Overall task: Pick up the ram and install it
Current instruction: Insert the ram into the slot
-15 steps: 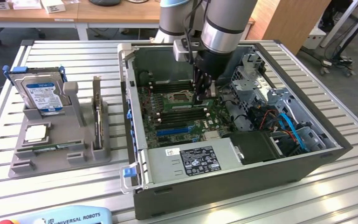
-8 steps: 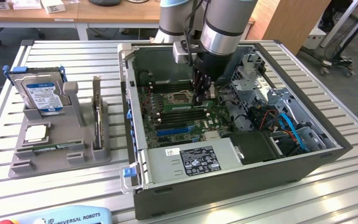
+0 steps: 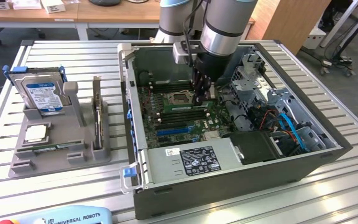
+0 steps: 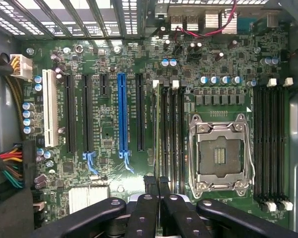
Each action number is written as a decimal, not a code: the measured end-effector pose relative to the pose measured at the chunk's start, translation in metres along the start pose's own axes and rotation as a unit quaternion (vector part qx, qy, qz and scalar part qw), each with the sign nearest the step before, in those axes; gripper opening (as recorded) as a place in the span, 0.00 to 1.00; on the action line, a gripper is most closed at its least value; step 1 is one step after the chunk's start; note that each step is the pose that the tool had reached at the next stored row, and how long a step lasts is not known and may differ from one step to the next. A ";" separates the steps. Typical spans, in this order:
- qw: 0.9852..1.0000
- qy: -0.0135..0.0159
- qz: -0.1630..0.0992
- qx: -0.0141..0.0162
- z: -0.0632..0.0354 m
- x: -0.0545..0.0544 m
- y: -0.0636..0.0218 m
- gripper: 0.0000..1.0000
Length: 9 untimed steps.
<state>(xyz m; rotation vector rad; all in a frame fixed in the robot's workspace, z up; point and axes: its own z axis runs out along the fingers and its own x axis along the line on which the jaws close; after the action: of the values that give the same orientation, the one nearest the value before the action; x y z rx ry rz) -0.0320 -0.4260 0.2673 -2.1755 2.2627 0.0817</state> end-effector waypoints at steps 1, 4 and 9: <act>1.000 0.000 -0.003 0.000 0.0001 0.000 0.0000 0.12; 1.000 0.000 -0.006 0.000 0.0002 0.000 0.0000 0.12; 1.000 0.000 -0.006 0.000 0.0015 -0.002 0.0002 0.12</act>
<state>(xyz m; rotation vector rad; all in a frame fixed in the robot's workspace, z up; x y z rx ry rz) -0.0322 -0.4237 0.2659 -2.1898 2.2494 0.0817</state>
